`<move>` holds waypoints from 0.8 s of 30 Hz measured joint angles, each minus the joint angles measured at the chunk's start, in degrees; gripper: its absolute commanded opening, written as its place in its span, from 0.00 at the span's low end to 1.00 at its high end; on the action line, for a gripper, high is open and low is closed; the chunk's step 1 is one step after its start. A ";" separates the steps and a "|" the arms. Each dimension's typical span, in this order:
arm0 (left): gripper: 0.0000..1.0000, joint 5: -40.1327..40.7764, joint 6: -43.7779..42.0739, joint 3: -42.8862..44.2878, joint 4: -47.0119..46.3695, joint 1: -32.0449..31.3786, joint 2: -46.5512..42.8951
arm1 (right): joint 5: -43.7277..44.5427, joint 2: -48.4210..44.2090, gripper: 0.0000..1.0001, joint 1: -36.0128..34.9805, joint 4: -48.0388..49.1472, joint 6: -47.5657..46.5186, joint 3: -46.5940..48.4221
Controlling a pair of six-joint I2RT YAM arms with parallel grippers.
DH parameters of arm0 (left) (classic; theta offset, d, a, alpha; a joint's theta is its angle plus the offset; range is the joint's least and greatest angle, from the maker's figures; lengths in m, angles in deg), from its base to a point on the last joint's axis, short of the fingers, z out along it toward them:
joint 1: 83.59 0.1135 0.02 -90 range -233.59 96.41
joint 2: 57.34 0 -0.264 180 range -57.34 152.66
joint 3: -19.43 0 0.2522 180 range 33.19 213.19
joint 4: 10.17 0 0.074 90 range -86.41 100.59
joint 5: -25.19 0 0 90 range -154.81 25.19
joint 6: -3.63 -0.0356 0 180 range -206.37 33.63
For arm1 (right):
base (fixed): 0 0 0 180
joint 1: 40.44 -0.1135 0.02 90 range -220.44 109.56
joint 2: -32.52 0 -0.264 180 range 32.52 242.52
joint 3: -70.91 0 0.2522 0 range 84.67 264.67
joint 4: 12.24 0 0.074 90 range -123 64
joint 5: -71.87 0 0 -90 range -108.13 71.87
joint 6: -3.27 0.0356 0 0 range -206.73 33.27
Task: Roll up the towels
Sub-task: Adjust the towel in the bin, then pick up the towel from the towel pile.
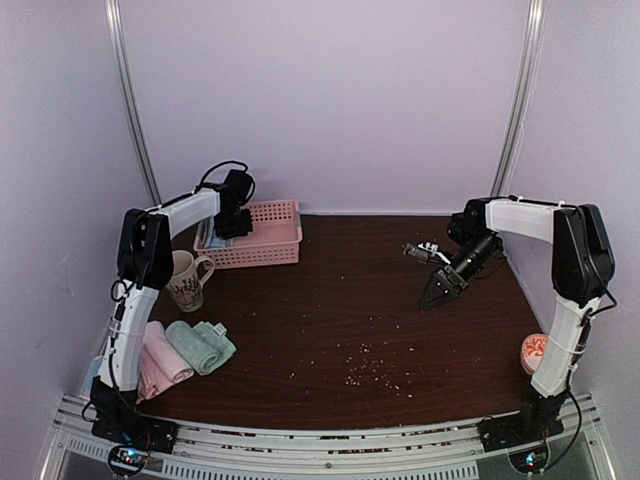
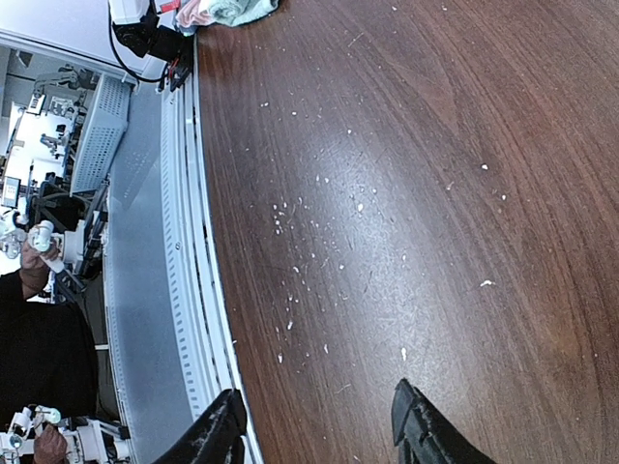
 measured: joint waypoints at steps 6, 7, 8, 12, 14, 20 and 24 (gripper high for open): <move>0.28 0.66 -5.16 -3.08 -3.37 -1.92 -11.10 | 2.78 -1.62 0.53 0.00 -0.35 1.77 3.78; 0.29 0.85 -6.64 -4.94 -4.81 -2.67 -14.47 | 3.39 -2.25 0.53 0.00 -0.35 2.23 5.18; 0.29 1.25 -8.20 -7.15 -6.38 -3.50 -18.01 | 3.80 -2.95 0.53 0.00 -0.33 2.84 6.56; 0.43 1.31 -16.83 -20.37 -15.15 -7.80 -34.47 | 7.02 -5.79 0.54 0.00 -0.42 5.73 14.88; 0.79 -1.18 -22.16 -28.35 -20.31 -9.94 -43.43 | 9.20 -7.65 0.59 0.00 0.68 8.04 19.47; 0.72 -2.51 -26.80 -55.01 -36.46 -8.22 -65.53 | 23.39 -16.94 1.00 0.33 15.12 21.94 19.56; 0.57 -8.48 -24.33 -55.91 -29.59 -5.68 -67.23 | 31.67 -23.02 0.99 2.71 28.48 31.45 10.36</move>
